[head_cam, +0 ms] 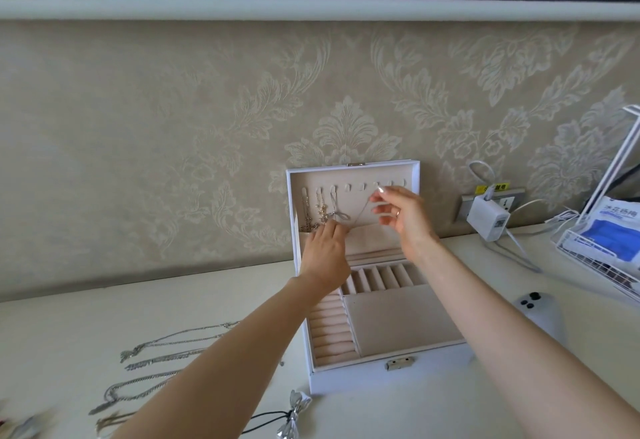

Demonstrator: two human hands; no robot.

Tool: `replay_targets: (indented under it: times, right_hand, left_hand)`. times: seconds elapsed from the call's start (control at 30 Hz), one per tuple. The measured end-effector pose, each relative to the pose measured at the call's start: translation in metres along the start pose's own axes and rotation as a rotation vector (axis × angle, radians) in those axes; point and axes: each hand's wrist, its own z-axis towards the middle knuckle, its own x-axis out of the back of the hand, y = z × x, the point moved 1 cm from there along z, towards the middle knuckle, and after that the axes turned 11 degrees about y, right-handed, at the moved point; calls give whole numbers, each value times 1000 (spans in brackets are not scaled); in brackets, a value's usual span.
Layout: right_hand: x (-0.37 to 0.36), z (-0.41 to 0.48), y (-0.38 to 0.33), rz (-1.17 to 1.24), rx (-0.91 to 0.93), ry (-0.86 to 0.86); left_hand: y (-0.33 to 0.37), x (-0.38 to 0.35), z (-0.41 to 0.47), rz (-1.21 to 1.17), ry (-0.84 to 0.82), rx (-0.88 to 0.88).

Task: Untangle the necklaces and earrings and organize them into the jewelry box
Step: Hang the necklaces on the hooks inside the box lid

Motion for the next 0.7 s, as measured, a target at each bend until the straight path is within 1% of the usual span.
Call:
replay_targets:
  times: [0.13, 0.23, 0.43, 0.57, 0.63, 0.7]
  right_hand:
    - [-14, 18, -16, -126, 90, 8]
    - [-19, 28, -17, -249, 112, 7]
    - [-19, 40, 12, -536, 170, -56]
    - [-12, 38, 31, -858, 310, -70]
    - [-7, 31, 34, -965, 373, -77]
    - [-1, 22, 34, -1024, 408, -64]
  left_hand:
    - [1, 0, 6, 46, -86, 18]
    - [-3, -1, 6, -1, -115, 33]
    - [-7, 2, 7, -136, -75, 46]
    - [-8, 6, 7, -197, -93, 72]
    - [-10, 9, 4, -250, -105, 97]
    - [-13, 14, -1, -296, -50, 108]
